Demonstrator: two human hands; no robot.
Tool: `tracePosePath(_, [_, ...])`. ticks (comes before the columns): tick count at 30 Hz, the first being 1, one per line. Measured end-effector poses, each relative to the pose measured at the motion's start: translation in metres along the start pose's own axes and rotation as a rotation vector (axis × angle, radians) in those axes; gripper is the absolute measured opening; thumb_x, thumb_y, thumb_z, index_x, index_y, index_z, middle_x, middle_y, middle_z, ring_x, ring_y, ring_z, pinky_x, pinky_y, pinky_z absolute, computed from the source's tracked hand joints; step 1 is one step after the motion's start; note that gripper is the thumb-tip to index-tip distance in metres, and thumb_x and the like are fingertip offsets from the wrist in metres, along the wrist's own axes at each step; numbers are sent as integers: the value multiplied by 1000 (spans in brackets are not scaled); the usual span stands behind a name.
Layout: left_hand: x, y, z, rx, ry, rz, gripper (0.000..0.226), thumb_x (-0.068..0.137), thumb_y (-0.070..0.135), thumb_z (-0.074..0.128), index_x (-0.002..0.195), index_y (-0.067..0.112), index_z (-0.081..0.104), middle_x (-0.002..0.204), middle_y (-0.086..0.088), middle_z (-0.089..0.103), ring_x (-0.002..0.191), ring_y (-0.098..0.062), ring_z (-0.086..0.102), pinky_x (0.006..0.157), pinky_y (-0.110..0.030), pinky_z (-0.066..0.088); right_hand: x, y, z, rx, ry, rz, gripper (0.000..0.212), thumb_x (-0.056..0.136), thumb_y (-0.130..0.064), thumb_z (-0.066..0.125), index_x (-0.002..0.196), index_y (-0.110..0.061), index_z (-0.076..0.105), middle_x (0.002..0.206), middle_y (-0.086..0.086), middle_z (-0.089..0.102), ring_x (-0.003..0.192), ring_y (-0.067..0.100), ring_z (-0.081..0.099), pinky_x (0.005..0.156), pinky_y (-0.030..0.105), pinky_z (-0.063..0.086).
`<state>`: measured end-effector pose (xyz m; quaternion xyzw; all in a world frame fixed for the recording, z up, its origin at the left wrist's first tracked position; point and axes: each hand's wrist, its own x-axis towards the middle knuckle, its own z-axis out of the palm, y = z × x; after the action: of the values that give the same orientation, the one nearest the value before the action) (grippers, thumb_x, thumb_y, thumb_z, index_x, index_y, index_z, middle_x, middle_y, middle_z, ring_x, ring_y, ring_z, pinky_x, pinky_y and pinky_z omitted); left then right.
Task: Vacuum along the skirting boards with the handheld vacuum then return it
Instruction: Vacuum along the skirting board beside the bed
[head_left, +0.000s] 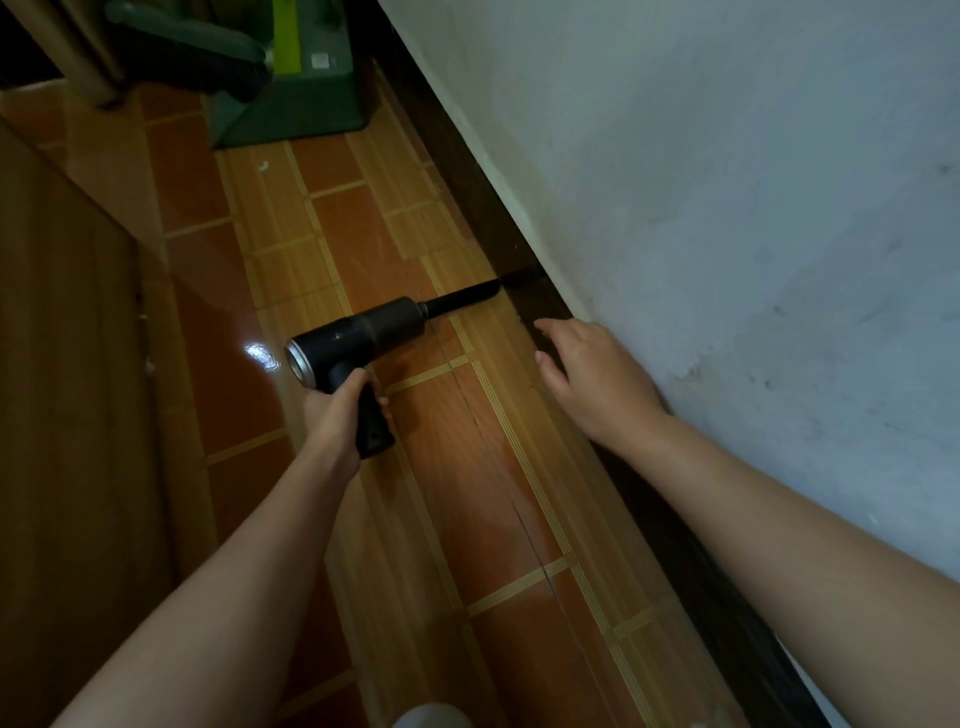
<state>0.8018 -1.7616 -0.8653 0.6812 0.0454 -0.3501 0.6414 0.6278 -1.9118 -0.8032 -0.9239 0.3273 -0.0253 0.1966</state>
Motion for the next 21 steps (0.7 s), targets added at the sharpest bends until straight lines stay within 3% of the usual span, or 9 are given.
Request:
tracePosePath(14, [-27,-10,5,3,45,-71,2,89,10,56,88,12,55,72,-5,58,61,-16,56,60,-30,48,-26,-4,-13,34,-60,16,43,99,-24,39,140,-10,38,132,8,52,122,20,45,99,33,40])
tracePosePath(21, [-44,-10,7,11,60,-147,21,87,13,58,106,4,56,71,-4,59,59,-16,57,58,-29,47,-37,-16,-17,62,-85,37,42,99,-24,37,139,-10,38,129,7,53,118,21,47,95,35,44])
